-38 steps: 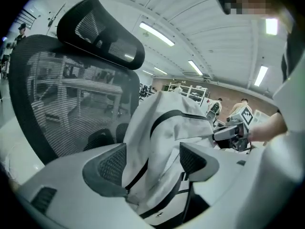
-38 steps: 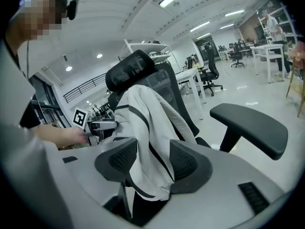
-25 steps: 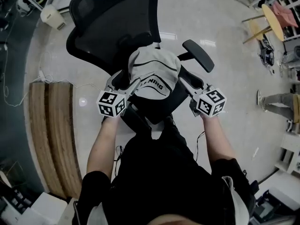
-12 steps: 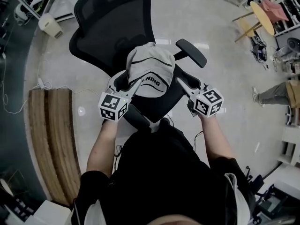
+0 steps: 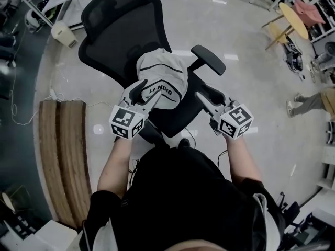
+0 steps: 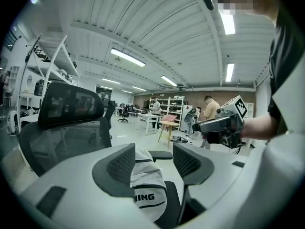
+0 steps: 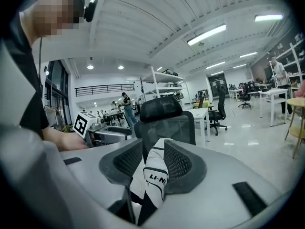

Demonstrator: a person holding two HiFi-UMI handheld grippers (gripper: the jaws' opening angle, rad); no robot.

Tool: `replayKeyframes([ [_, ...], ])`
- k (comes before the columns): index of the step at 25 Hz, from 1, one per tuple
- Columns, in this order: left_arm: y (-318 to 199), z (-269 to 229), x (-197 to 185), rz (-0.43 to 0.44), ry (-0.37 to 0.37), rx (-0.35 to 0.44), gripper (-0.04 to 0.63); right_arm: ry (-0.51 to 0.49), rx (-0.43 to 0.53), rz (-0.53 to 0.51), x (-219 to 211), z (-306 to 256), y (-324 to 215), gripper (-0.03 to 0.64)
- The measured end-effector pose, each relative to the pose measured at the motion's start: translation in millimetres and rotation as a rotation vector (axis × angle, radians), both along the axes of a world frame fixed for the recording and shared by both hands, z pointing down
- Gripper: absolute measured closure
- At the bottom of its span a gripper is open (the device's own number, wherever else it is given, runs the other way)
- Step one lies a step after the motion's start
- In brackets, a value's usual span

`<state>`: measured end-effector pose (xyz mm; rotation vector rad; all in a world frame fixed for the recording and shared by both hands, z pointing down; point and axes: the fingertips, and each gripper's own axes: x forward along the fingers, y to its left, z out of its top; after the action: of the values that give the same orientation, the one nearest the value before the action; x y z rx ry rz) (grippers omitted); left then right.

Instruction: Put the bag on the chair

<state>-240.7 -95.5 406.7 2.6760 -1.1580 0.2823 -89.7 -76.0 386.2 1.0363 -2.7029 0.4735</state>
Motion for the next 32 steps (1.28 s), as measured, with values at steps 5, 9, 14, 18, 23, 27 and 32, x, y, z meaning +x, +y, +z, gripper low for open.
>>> replayKeyframes([
  [5, 31.3, -22.1, 31.0, -0.027, -0.031, 0.013, 0.34, -0.033, 0.043, -0.044, 29.8, -21.9, 27.4, 0.463],
  [9, 63.0, -42.4, 57.3, -0.058, -0.029, 0.029, 0.344, -0.013, 0.037, -0.037, 60.1, -27.5, 48.6, 0.504],
  [14, 99.9, -64.5, 77.1, -0.107, -0.043, 0.049, 0.354, -0.04, 0.02, -0.097, 78.6, -35.6, 79.9, 0.563],
  [18, 124.4, -86.1, 76.3, -0.162, -0.027, 0.077, 0.409, -0.085, 0.033, -0.145, 76.8, -51.3, 99.7, 0.572],
  [23, 142.0, -108.2, 63.8, -0.194, -0.036, 0.112, 0.488, -0.114, 0.086, -0.157, 63.9, -71.5, 115.4, 0.58],
  [27, 153.0, -112.7, 44.3, -0.209, -0.022, 0.11, 0.526, -0.105, 0.128, -0.143, 46.1, -80.8, 121.0, 0.584],
  [32, 163.7, -117.3, 16.2, -0.23, -0.004, 0.105, 0.543, -0.135, 0.177, -0.135, 15.4, -93.5, 127.9, 0.588],
])
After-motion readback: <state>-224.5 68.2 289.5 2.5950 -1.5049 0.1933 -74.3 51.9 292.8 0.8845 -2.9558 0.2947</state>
